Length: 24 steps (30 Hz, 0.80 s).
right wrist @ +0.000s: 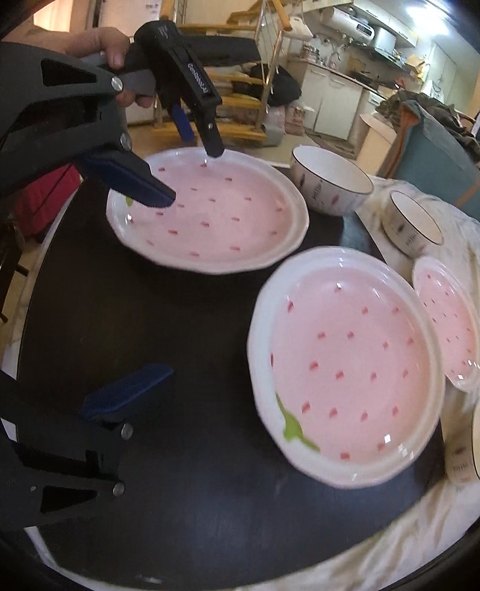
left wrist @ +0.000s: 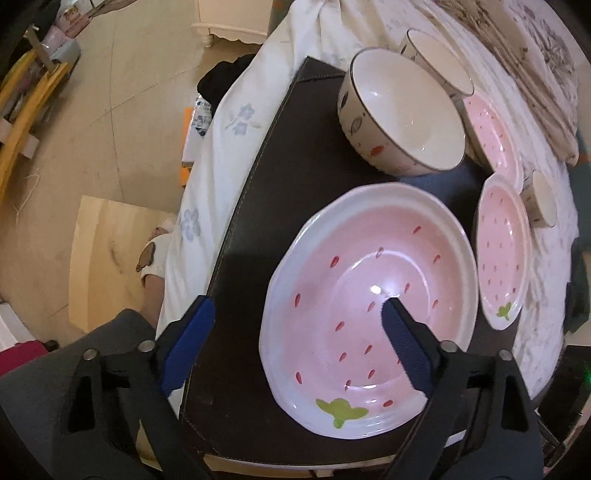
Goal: Organize plates and bowls
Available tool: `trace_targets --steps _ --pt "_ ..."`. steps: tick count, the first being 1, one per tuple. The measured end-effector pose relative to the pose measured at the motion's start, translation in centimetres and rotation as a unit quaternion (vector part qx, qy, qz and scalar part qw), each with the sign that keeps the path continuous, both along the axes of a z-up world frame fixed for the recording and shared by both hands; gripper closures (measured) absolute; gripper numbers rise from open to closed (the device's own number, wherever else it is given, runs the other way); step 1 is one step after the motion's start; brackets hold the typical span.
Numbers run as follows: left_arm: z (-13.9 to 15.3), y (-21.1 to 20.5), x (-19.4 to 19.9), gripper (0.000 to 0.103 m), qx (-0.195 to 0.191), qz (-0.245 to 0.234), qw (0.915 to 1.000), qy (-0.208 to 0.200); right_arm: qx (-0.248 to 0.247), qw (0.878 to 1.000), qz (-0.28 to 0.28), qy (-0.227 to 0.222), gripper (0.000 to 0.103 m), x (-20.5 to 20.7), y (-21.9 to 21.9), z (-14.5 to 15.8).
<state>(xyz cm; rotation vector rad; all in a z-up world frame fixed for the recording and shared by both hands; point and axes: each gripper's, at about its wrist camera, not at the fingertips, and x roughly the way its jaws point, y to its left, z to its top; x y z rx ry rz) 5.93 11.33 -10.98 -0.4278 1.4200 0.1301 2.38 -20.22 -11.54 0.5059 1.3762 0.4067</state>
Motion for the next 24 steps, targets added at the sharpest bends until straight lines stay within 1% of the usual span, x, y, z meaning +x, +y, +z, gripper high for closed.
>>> trace_targets --steps 1,2,3,4,5,6,8,9,10,11,13,14,15,18,20,24 --pt "0.1 0.1 0.0 0.022 -0.002 0.0 1.0 -0.007 0.007 1.0 0.002 0.003 0.022 0.3 0.3 -0.1" --pt "0.3 0.2 -0.1 0.026 -0.001 0.0 1.0 -0.01 0.013 1.0 0.004 0.005 0.029 0.5 0.5 -0.3" --pt "0.2 0.2 -0.1 0.034 0.0 -0.001 0.9999 -0.012 0.021 1.0 0.008 0.011 0.031 0.7 0.9 -0.6" --pt "0.2 0.3 -0.1 0.042 0.001 -0.002 0.9999 -0.013 0.023 1.0 0.011 0.014 0.036 0.7 1.1 -0.8" --pt "0.1 0.3 -0.2 0.045 0.003 -0.002 0.9999 -0.014 0.025 0.999 0.013 0.017 0.041 0.9 1.4 -1.0" --pt "-0.2 0.3 0.0 0.048 0.006 -0.003 0.9999 -0.014 0.026 0.999 0.014 0.017 0.042 1.0 1.7 -1.2" --pt "-0.7 0.4 0.3 0.049 0.011 -0.006 0.9999 -0.006 0.021 0.999 0.019 0.015 0.045 1.4 2.2 -1.3" --pt "-1.0 0.5 0.4 0.053 0.01 -0.005 0.9999 -0.001 0.018 1.0 0.022 0.012 0.046 1.5 2.5 -1.4" --pt "-1.3 0.5 0.5 0.059 0.008 -0.004 0.9999 0.004 0.016 1.0 0.023 0.01 0.05 1.7 2.7 -1.5" --pt "-1.5 0.5 0.5 0.062 0.007 -0.004 0.9999 0.008 0.014 1.0 0.025 0.011 0.056 1.9 2.9 -1.7" --pt "-1.8 0.4 0.6 0.075 0.003 -0.004 0.9999 0.016 0.013 0.999 0.027 0.014 0.065 2.3 3.2 -2.1" --pt "-2.0 0.3 0.6 0.081 0.002 -0.005 0.9998 0.018 0.014 0.999 0.029 0.015 0.071 2.5 3.4 -2.3" --pt "-2.0 0.3 0.6 0.084 0.006 -0.004 0.9998 0.016 0.013 0.999 0.031 0.017 0.072 2.7 3.6 -2.4" --pt "-1.7 -0.2 0.3 0.084 0.03 -0.019 0.9994 0.004 -0.005 0.999 0.044 0.009 0.079 3.0 4.1 -2.8" --pt "-1.7 -0.3 0.3 0.084 0.032 -0.023 0.9992 0.003 -0.01 0.999 0.044 0.013 0.09 3.2 4.0 -3.2" --pt "-1.6 -0.2 0.2 0.083 0.03 -0.026 0.9992 0.005 -0.016 0.998 0.054 0.01 0.09 2.4 4.1 -2.8"
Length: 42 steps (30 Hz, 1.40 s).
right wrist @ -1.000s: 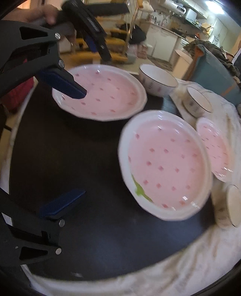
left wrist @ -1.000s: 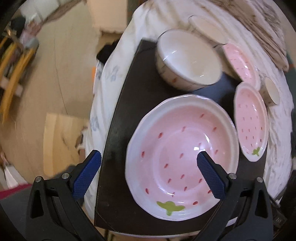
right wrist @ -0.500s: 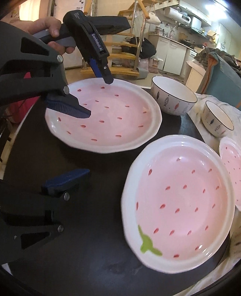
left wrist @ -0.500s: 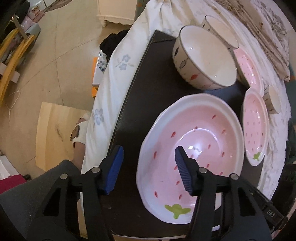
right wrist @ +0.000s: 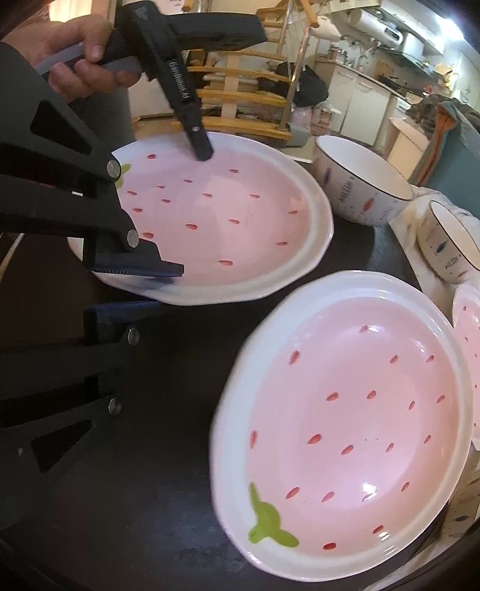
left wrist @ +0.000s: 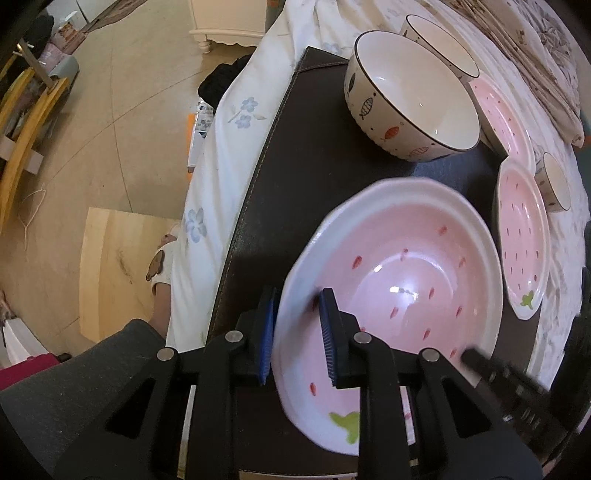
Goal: Organize plates and bowls
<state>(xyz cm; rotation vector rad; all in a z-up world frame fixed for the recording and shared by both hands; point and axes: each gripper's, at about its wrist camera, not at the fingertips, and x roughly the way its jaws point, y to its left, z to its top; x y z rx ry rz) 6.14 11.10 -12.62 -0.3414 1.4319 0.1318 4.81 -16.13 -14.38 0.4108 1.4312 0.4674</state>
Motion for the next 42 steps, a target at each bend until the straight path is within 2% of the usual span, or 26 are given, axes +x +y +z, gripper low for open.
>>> trace_targets --steps 6,9,13,20,22,26,30,33,42 --pt "0.0 -1.8 -0.7 0.083 0.01 -0.041 0.999 0.011 0.008 0.999 0.0 0.037 0.089 -2.8 -1.1 -0.4" --pt "-0.1 -2.2 -0.6 0.082 0.012 -0.044 0.9988 0.019 0.01 0.999 -0.016 0.036 0.089 -2.1 -1.7 -0.5" --pt "-0.9 -2.6 0.1 0.073 -0.001 -0.052 0.9984 0.022 0.027 0.998 -0.038 0.046 0.087 -0.6 -2.1 -1.5" --pt "-0.8 -3.1 -0.3 0.073 0.015 -0.073 0.9972 0.007 0.042 0.997 -0.035 0.045 0.085 0.3 -2.4 -1.9" --pt "-0.6 -3.3 -0.5 0.074 0.022 -0.073 0.9971 0.003 0.036 0.998 -0.029 0.035 0.085 0.0 -2.0 -1.8" --pt "-0.1 -3.7 -1.2 0.075 0.024 -0.076 0.9968 0.002 -0.008 1.0 0.001 -0.009 0.083 -0.7 -0.1 -0.2" --pt "0.7 -3.4 -2.1 0.082 -0.012 -0.068 0.9976 -0.004 0.028 0.999 -0.013 -0.019 0.083 -1.2 -1.1 1.1" --pt "2.1 -4.2 -2.5 0.082 -0.007 -0.08 0.9964 -0.026 0.03 0.999 -0.024 -0.032 0.083 -1.6 -2.0 2.2" --pt "4.0 -5.5 -1.2 0.083 -0.047 -0.08 0.9947 -0.045 0.072 0.993 -0.059 -0.065 0.083 -1.9 -4.6 4.5"
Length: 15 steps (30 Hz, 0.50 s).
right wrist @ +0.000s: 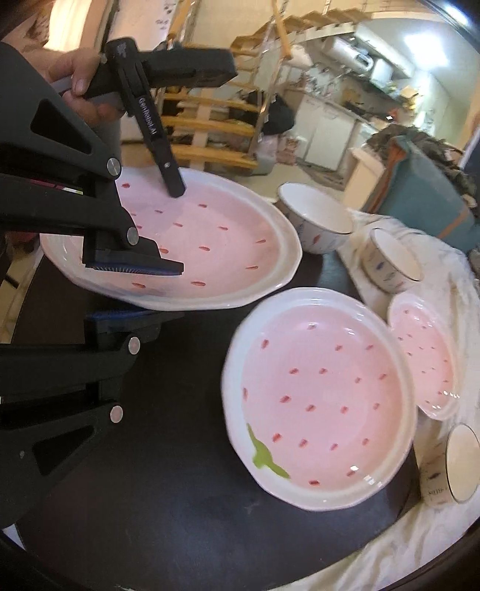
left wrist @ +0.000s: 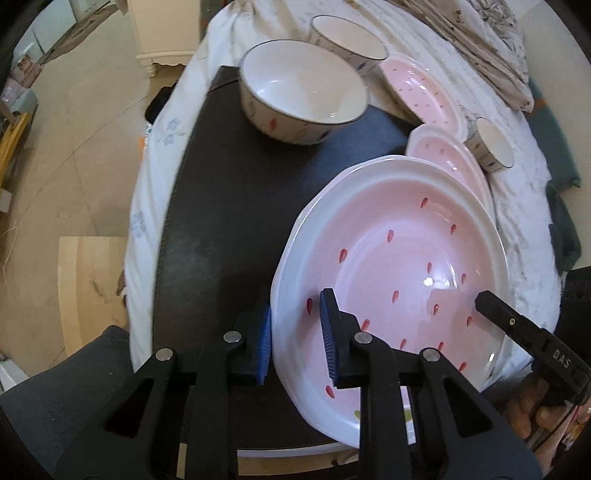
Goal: Organize plates and bowls
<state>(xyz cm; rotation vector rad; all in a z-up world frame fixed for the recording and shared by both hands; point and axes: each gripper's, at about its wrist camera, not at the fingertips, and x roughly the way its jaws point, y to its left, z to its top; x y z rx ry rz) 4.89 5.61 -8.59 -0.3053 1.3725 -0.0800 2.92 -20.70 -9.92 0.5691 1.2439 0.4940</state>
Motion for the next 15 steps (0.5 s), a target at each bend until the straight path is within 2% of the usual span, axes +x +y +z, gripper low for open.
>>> trace_targets --steps 9,15 --pt "0.6 -4.2 2.4 0.083 0.002 -0.027 0.9995 -0.013 0.007 0.999 -0.049 -0.012 0.083 0.6 -3.7 1.0" --pt "1.0 -7.7 5.3 0.083 0.022 -0.054 0.9979 -0.03 0.001 0.997 -0.082 -0.009 0.083 2.0 -6.9 1.0"
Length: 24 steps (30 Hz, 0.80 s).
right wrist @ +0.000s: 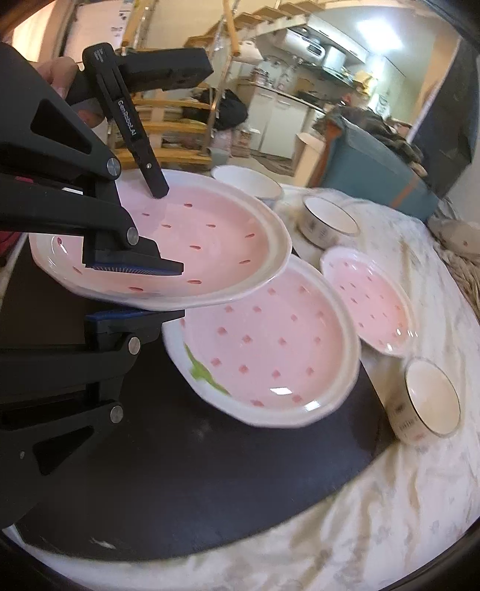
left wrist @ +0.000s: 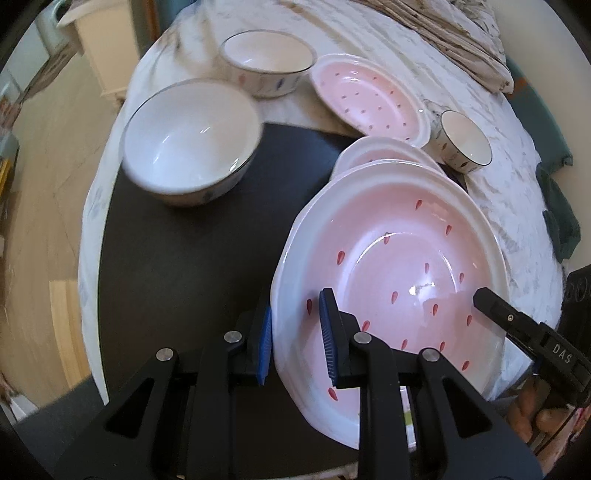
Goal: Organize plates and bowls
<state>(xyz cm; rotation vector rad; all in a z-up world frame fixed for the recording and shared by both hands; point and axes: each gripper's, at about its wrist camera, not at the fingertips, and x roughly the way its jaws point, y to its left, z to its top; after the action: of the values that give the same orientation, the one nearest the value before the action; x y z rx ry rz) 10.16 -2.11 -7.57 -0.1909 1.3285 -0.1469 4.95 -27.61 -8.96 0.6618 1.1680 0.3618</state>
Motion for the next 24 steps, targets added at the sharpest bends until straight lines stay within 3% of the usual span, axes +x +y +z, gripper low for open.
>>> trace_targets --steps 5,11,21,24 --pt "-1.6 -2.0 2.3 0.083 0.007 -0.031 0.9994 0.01 0.002 0.999 -0.032 0.004 0.083 1.9 -2.2 -0.9" --pt "-1.7 -2.6 4.6 0.083 0.0 -0.028 0.9996 0.006 0.004 0.998 -0.061 0.028 0.083 3.2 -3.9 -2.6" --pt "-2.8 -5.3 7.5 0.083 0.027 -0.065 0.9975 0.003 -0.011 0.996 -0.075 0.038 0.083 6.5 -5.5 -3.4" --pt "-3.0 -5.3 8.0 0.083 0.018 -0.06 0.998 0.011 -0.019 0.997 -0.068 0.045 0.083 7.5 -5.6 -3.8"
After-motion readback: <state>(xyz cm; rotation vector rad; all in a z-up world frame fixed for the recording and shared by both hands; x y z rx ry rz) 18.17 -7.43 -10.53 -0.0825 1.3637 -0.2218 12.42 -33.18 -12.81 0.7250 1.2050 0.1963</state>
